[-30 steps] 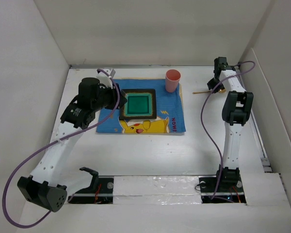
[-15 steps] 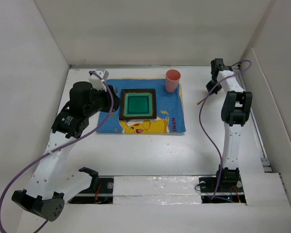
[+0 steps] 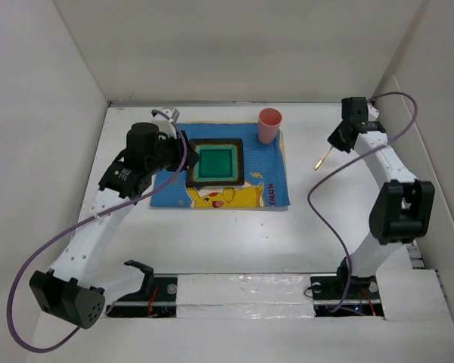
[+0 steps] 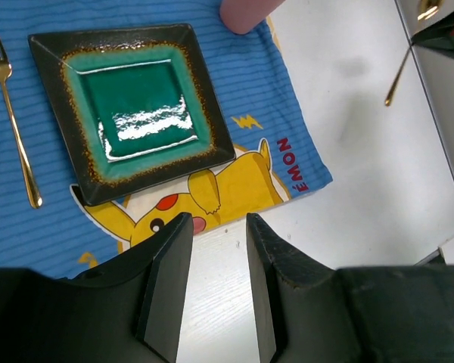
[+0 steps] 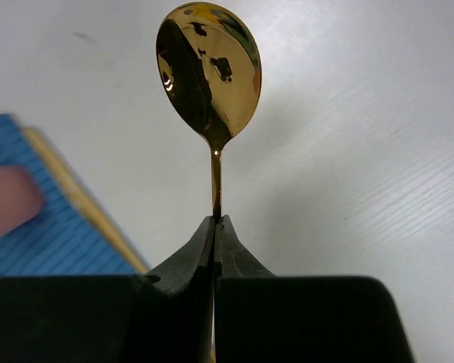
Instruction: Set the dinner table for one person
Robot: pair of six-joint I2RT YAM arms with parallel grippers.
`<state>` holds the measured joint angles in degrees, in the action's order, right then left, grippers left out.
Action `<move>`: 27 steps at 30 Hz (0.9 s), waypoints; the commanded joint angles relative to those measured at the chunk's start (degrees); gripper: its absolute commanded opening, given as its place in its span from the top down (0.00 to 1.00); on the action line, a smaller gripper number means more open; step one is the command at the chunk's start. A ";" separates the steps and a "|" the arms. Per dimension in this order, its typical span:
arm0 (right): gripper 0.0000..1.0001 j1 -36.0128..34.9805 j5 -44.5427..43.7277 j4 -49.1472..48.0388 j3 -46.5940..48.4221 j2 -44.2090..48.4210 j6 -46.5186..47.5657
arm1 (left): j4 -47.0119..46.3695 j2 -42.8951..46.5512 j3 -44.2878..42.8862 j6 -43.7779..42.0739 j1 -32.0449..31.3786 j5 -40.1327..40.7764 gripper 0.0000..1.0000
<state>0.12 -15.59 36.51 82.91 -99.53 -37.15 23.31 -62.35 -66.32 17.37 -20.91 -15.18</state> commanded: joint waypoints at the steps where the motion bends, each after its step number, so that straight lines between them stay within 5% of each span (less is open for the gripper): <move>1: 1.00 -5.48 4.52 -7.33 -2.76 10.76 4.36 | -3.80 -0.23 -3.20 3.20 -0.10 1.20 0.68; 7: 1.00 -16.36 12.60 -7.25 -2.76 16.91 9.46 | -5.21 0.91 -4.07 5.05 -0.10 3.75 0.67; 16: 1.00 -30.96 15.95 -9.87 -0.30 9.54 12.27 | -2.92 1.53 -7.06 3.55 -0.10 8.15 0.66; 27: 1.00 -30.97 10.06 -10.67 7.87 -8.39 11.31 | -3.36 3.11 -4.96 3.64 -0.10 8.06 0.63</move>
<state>-30.98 -2.79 28.86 85.95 -106.43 -26.13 21.67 -61.17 -71.13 21.15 -20.88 -7.05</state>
